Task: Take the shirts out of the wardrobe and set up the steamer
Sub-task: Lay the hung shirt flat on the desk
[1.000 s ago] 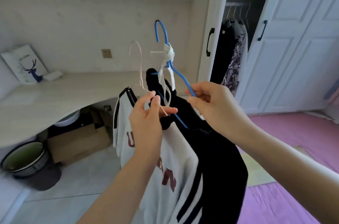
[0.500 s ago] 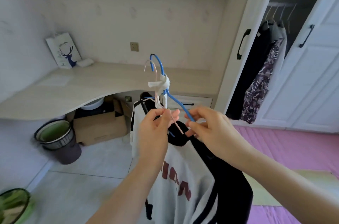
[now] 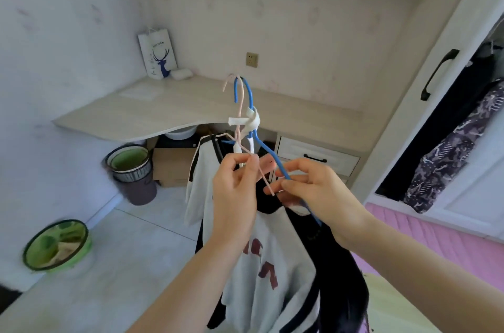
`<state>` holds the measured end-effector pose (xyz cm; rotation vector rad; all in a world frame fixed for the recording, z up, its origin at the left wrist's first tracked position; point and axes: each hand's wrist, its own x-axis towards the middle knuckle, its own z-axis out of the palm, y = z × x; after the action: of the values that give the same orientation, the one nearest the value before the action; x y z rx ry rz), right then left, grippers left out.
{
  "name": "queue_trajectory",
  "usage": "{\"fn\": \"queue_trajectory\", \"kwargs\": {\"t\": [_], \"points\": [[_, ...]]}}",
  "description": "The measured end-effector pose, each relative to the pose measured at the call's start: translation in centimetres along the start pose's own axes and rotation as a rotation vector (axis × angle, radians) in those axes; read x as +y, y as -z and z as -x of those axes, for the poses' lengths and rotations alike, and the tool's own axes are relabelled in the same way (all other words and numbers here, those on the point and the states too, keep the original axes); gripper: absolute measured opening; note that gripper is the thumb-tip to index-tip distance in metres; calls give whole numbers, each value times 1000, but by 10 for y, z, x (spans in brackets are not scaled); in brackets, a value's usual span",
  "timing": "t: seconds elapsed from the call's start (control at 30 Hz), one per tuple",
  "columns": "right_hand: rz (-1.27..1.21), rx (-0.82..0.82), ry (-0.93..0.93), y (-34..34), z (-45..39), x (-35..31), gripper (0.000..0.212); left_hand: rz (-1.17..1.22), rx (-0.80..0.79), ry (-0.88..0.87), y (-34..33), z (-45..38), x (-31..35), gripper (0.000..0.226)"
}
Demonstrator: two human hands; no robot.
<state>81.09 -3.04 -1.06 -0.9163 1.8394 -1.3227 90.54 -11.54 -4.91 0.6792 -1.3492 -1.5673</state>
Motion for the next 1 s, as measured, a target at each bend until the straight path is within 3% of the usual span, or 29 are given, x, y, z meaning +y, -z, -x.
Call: {"fn": "queue_trajectory", "kwargs": {"t": [0.13,0.27,0.4,0.57,0.67,0.7,0.87,1.0], "points": [[-91,-106,-5,-20,-18,-1,16,-18,61,-8,17,-5,-4,13],[-27,-230,-26,-41,-41,-7,16,15,110,30,31,-20,-4,15],[16,-236,11,-62,-77,-11,15,-179,103,-95,56,-50,-8,16],[23,-302,17,-92,-128,-25,14,-234,151,-72,120,-113,-10,21],[35,-358,11,-111,-164,-33,14,-331,256,-160,170,-154,-6,10],[47,-393,14,-118,-175,-37,14,-402,261,-190,186,-169,-3,17],[113,-515,42,-150,-229,-51,14,-734,-39,-165,254,-248,-8,67],[46,-591,81,-163,-267,-58,14,-821,-170,-82,282,-293,-22,56]]}}
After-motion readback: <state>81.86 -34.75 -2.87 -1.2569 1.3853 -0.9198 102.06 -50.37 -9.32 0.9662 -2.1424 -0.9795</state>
